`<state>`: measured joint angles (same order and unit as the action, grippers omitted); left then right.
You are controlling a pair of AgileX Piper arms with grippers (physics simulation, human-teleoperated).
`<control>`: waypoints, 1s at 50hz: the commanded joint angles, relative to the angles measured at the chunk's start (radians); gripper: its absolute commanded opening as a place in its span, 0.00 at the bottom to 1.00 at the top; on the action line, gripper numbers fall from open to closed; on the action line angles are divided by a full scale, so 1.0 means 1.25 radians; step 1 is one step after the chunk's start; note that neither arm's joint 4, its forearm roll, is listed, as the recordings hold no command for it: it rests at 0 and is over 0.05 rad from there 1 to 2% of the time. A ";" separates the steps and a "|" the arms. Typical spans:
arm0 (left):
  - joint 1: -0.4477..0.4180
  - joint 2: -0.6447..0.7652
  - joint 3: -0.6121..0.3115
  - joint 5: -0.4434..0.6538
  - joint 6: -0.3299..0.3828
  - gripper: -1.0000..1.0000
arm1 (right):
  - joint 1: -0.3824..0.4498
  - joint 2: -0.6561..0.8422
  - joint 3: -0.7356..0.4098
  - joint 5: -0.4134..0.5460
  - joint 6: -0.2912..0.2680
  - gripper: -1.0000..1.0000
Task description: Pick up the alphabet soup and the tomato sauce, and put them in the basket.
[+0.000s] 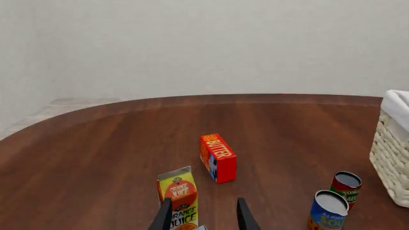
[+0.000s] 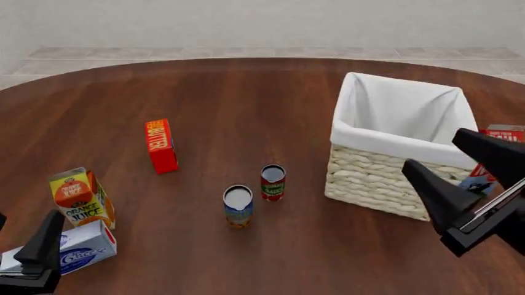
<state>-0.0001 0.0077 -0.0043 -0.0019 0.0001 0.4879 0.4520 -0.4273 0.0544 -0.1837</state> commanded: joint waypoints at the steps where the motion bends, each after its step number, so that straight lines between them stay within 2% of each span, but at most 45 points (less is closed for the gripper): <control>1: 0.000 0.000 0.000 0.000 0.000 1.00 | 0.038 0.059 -0.013 -0.035 -0.019 1.00; 23: 0.000 0.000 0.000 0.000 0.000 1.00 | 0.118 0.224 -0.049 -0.139 -0.050 1.00; 34: 0.000 0.000 0.000 0.000 0.000 1.00 | 0.136 0.280 -0.071 -0.158 -0.064 1.00; 50: 0.000 0.000 0.000 0.000 0.000 1.00 | 0.166 0.338 -0.087 -0.199 -0.050 1.00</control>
<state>-0.0001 0.0077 -0.0043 -0.0019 0.0001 0.6738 0.8261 -0.5207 -0.1619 -0.2556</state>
